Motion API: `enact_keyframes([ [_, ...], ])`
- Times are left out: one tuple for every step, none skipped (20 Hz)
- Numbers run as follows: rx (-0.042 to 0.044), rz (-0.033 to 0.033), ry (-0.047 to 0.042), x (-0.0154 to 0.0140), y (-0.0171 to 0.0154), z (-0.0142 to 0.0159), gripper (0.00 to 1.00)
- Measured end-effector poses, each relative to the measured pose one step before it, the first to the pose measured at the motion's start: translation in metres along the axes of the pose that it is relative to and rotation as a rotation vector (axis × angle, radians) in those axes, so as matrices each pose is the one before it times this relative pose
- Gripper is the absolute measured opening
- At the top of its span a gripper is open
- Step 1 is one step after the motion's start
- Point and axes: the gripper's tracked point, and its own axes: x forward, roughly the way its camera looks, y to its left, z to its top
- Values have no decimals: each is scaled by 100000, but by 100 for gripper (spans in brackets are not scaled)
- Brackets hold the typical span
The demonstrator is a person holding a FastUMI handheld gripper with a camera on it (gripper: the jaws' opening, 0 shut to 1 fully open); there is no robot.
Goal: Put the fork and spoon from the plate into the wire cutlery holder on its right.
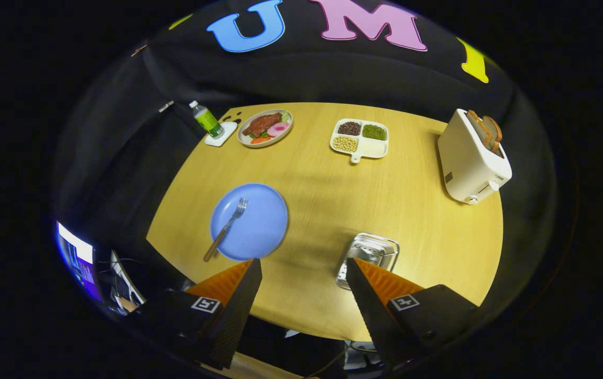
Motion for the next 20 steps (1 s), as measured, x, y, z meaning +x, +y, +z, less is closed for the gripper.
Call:
enact_keyframes([
  [430, 822, -2342, 203, 1084, 409, 100],
  [-379, 442, -1925, 503, 957, 376, 100],
  [-371, 311, -945, 695, 954, 152, 100],
  [-325, 570, -413, 902, 961, -44, 100],
  [151, 571, 130, 724, 658, -176, 100],
  [490, 722, 64, 1096, 799, -229, 100],
  [463, 961, 656, 1129, 900, -346, 100],
  [199, 1250, 1661, 1096, 842, -612, 100],
  [-172, 1128, 1504, 1175, 784, -521, 100],
  [103, 51, 1114, 1156, 534, -448, 100],
  [-90, 105, 1700, 1226, 530, -550, 100],
  [210, -170, 2060, 1304, 607, -417, 100],
  [734, -7, 1946, 1280, 622, -334, 100],
  [659, 15, 1587, 1210, 448, -213, 100],
  [116, 33, 2461, 1163, 526, -283, 100],
  [-414, -434, 1386, 930, 449, 105, 100],
  [-617, -1203, 916, 1058, 28, 236, 100],
  [-833, -1405, 1376, 1065, -118, 72, 100],
  [-582, -1590, 2246, 1022, -160, -151, 100],
  [103, -910, 2680, 664, 25, -316, 100],
])
